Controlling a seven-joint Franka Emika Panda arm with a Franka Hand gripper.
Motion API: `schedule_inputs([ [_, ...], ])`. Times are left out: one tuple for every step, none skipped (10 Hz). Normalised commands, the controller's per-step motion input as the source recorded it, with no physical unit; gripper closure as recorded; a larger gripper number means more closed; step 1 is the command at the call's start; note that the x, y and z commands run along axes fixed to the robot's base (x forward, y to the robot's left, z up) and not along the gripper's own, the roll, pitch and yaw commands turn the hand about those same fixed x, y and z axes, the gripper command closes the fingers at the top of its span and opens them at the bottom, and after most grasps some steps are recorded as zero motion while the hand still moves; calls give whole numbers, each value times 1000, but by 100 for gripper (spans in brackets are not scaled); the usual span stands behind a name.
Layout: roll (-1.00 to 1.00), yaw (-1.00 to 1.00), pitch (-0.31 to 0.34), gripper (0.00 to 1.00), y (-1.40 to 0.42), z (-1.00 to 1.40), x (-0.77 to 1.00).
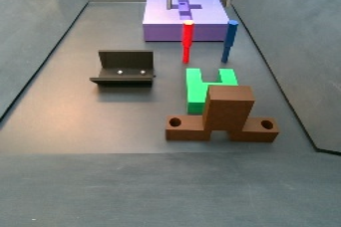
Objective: Pick up the green object. Move up. Place the green object on the fixture. Regrasp the green object. Move to above the board. Insert the green object.
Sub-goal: Pick up the green object.
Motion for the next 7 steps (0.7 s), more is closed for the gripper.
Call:
schedule_inputs([
  [0,0,-24,0,0,-46,0],
  [0,-57,57,0,-51,-11,309],
  [0,-91,-114,0,-89,-557,151],
  [-46,-94,-183,0,-74,-860,77],
  [-16,-46,-184,0,-60,-906,49],
  [-7,-74,-174,0,-71,-934,0],
  [-7,-111,-184,0,-103,-920,0],
])
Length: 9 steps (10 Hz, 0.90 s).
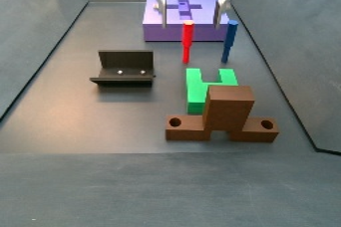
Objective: Pick up the green object. Move up. Place the green object on the fixture. Regrasp the green object. Move to above the board. Insert the green object.
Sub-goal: Pick up the green object.
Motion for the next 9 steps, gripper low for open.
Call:
schedule_inputs([
  [-20,-37,-183,0,-157,-900,51],
  [-30,-40,-179,0,-177,-894,51],
  [-20,-80,-171,0,-191,-911,14],
  [-104,-109,-90,0,0,-894,103],
  [-130,-54,-20,0,0,-857,163],
  [-106,-49,0,0,0,-840,157],
  [-134,-31,-20,0,0,-786,126],
  [-144,0,-34,0,0,-723,89],
  [-160,0,-26,0,0,-643,63],
])
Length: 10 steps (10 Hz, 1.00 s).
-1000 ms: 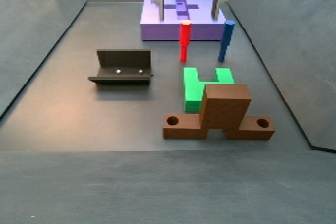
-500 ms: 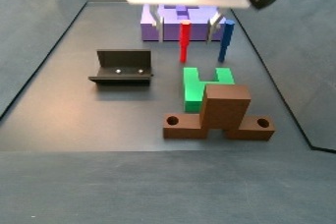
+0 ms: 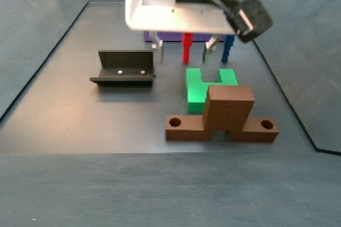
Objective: Pick up the green object. Move up. Place the green object on the fixture. Regrasp the green object. Move to above the board. Insert the green object.
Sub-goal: Pick up the green object.
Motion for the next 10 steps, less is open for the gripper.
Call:
schedule_inputs([
  [-157,0,-13,0,0,-469,0],
  [-113,0,-19,0,17,-343,-114],
  [-100,0,-4,0,34,-260,-131],
  [-156,0,-27,0,17,-251,-71],
  [-146,0,-31,0,9,-163,-17],
  [-57,0,0,0,0,-43,0],
  [0,0,0,0,0,-86,0],
  [0,0,0,0,0,-134,0],
  [0,0,0,0,0,-151,0],
  [0,0,0,0,0,-120,0],
])
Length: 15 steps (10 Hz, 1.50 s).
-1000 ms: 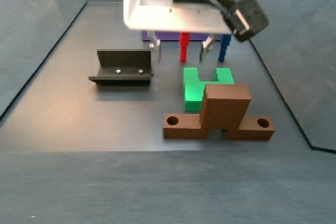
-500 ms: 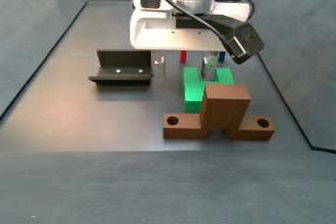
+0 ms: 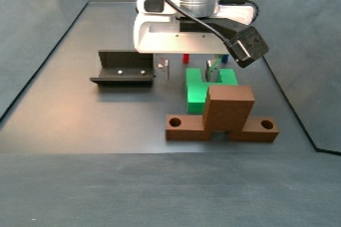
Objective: Pick up the green object. Move up. Place the green object on the fixture. Regrasp the green object. Move to above the board. Insert the green object.
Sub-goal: Pick up the green object.
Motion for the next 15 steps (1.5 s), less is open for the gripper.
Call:
schedule_inputs([
  [0,0,0,0,0,-40,0],
  [0,0,10,0,0,-149,0],
  [0,0,4,0,0,-146,0],
  [0,0,3,0,0,-26,0],
  [0,0,0,0,0,-17,0],
  [0,0,0,0,0,0,0],
  [0,0,0,100,0,0,0],
  [0,0,0,100,0,0,0],
  [0,0,0,100,0,0,0],
  [0,0,0,100,0,0,0],
  [0,0,0,100,0,0,0],
  [0,0,0,100,0,0,0],
  [0,0,0,100,0,0,0],
  [0,0,0,100,0,0,0],
  [0,0,0,100,0,0,0],
])
